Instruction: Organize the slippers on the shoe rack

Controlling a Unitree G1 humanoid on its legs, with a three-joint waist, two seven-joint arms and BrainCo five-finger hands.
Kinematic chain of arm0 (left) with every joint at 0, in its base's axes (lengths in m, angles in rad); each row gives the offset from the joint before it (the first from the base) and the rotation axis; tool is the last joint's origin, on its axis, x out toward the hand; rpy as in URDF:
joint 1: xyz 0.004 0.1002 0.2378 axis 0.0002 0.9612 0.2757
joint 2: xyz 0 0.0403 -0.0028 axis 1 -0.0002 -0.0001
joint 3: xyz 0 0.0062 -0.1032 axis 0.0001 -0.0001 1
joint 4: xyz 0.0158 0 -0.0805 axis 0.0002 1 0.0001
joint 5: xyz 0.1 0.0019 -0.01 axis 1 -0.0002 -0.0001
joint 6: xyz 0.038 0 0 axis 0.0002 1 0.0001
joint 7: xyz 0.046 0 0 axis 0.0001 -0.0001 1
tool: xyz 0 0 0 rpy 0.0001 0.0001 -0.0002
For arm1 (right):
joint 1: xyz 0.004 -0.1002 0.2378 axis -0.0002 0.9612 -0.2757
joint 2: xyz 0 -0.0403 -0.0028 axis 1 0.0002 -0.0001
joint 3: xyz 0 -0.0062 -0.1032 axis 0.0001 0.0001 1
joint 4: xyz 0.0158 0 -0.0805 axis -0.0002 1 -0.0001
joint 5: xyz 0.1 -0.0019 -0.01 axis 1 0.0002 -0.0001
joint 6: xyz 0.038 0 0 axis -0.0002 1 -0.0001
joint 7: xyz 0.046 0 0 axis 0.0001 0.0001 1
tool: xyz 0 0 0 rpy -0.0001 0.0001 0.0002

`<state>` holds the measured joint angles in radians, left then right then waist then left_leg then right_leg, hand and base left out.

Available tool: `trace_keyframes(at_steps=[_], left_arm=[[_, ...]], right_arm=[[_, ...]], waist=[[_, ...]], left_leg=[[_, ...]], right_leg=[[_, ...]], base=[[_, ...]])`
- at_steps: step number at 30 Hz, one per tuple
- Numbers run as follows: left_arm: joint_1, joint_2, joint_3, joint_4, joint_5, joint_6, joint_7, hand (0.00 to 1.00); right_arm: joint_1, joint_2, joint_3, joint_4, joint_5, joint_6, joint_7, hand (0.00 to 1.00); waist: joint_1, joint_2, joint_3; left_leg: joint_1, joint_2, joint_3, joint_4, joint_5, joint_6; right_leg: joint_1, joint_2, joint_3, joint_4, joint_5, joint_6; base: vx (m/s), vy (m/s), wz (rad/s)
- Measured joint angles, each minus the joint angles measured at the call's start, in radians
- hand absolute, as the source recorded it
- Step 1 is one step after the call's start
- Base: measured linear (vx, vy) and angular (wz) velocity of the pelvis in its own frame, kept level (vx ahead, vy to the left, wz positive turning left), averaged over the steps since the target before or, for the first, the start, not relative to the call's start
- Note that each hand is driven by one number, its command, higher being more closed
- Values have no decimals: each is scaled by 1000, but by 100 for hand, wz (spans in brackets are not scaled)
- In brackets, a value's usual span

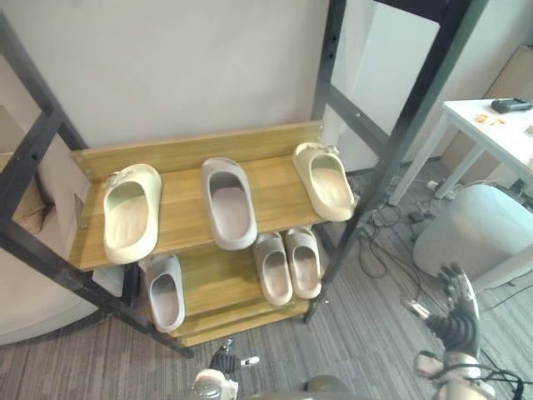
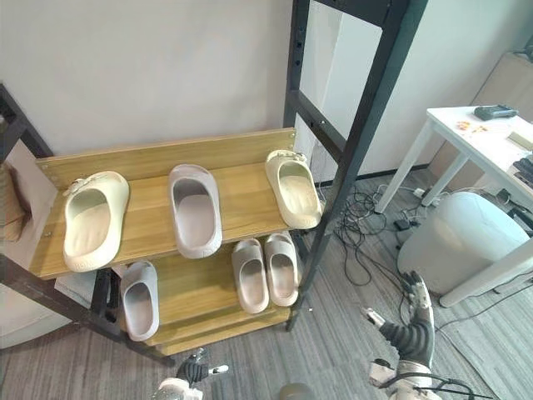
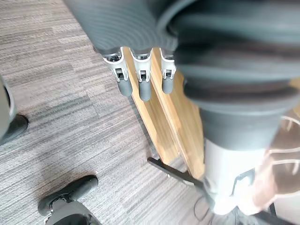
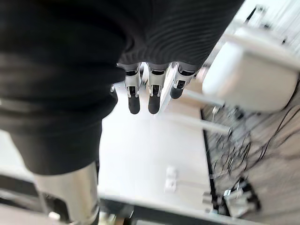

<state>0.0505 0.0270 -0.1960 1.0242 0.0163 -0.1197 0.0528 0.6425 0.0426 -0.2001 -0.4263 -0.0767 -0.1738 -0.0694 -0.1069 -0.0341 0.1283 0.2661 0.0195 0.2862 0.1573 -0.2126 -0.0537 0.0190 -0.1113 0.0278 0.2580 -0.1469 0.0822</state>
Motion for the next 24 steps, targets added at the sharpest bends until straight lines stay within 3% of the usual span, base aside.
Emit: trace_keyframes(at_steps=[1,4,8,12,16,24], left_arm=[[-25,11,-70,30,0,-1,1,0],[-32,17,-80,37,0,-4,1,0],[-46,31,-108,80,1,-5,-2,0],[-69,26,-108,90,3,-5,-12,0],[-75,32,-108,89,6,-4,-14,0],[-77,40,-108,99,22,-3,-18,0]], right_arm=[[11,-15,60,-1,1,-23,32,0],[9,-31,61,-22,0,-31,34,0],[-44,-119,129,-68,-15,-43,18,0],[-210,-153,217,-58,-73,-46,10,0],[-320,-165,212,-55,-82,-48,-14,0],[-539,-224,211,42,-67,-51,-61,0]], waist=[[1,-4,7],[6,-9,11],[8,-2,-1],[56,-3,-8],[68,0,-11],[76,-22,-12]], left_leg=[[24,6,-53,-56,-25,19],[27,-11,-52,-71,-31,25],[10,-33,-94,-86,-16,31],[8,-45,-138,-121,27,48],[-6,-46,-162,-120,37,52],[-15,-50,-191,-120,37,52]], right_leg=[[-8,9,-29,42,-18,7],[-28,1,-14,70,-14,12],[-25,-29,-34,47,3,19],[-15,-46,-76,31,16,24],[-4,-52,-102,15,19,25],[19,-59,-128,-22,29,29]], base=[[-274,-108,45],[-190,-49,7],[-65,-5,18],[17,-15,36],[73,-4,24],[50,1,9]])
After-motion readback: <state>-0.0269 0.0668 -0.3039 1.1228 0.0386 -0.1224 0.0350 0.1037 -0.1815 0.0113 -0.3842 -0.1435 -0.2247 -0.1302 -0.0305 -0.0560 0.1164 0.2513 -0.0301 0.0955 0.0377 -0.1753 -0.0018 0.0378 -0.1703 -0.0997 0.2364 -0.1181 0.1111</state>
